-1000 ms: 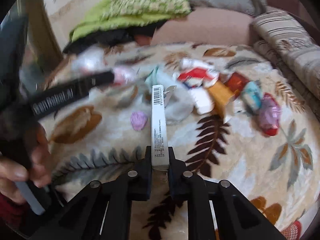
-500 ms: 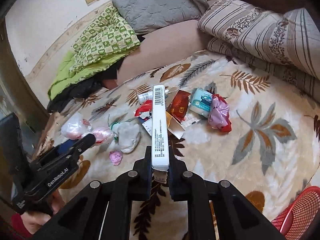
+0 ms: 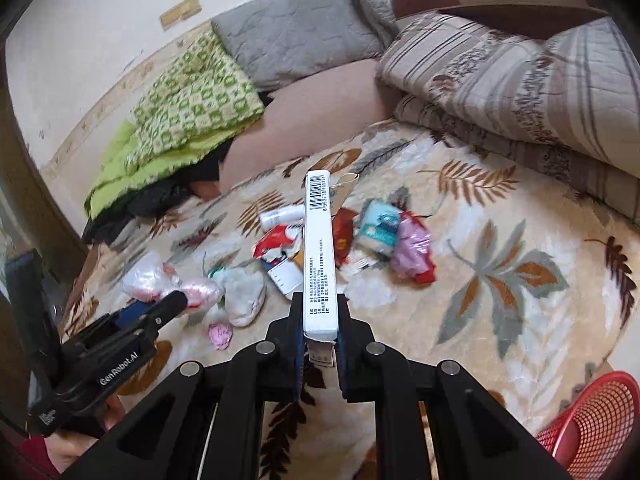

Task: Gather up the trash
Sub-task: 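Carry the box and plastic bag with both tools over the red basket, then open the right tool to drop the box while the left tool drops the bag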

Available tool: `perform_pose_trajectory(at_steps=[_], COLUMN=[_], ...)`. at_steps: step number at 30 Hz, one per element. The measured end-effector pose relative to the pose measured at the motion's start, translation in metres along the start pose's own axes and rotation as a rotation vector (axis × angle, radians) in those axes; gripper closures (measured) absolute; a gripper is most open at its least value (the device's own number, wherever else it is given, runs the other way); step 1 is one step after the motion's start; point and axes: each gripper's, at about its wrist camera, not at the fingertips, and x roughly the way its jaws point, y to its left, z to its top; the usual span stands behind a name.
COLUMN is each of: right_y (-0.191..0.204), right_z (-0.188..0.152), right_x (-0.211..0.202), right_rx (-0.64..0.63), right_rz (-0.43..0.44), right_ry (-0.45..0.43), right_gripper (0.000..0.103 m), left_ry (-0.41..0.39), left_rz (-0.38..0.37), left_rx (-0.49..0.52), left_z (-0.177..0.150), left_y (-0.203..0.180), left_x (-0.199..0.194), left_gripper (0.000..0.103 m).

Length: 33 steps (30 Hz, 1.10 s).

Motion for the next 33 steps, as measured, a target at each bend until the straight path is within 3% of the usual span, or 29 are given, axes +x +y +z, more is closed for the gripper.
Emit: perform_pose_trajectory(at_steps=[3, 9, 18, 22, 25, 33], right_y=[-0.017, -0.091, -0.186, -0.208, -0.223, -0.268], right_z=[-0.001, -0.004, -0.05, -0.079, -0.1, -0.144], right_x=[-0.018, -0.078, -0.165, -0.186, -0.191, -0.191], right_rx=[0.015, 0.08, 0.212, 0.25, 0.274, 0.404], right_rz=[-0.028, -0.154, -0.312, -0.349, -0.374, -0.389], right_ry=[-0.027, -0.089, -0.11, -0.069, -0.026, 0.049], right_gripper=[0.09, 0.09, 0.089, 0.09, 0.09, 0.089], left_ry=[0.017, -0.011, -0.003, 0.066, 0.166, 0.38], left_rz=[-0.029, -0.131, -0.371, -0.484, -0.549, -0.613], left_rx=[0.054, 0.182, 0.32, 0.353, 0.367, 0.409], left_z=[0.006, 0.022, 0.027, 0.003, -0.024, -0.072], left_y=[-0.019, -0.087, -0.217, -0.269, -0.305, -0.369], left_x=[0.003, -0.005, -0.017, -0.017, -0.006, 0.026], left_gripper=[0.061, 0.061, 0.061, 0.061, 0.061, 0.06])
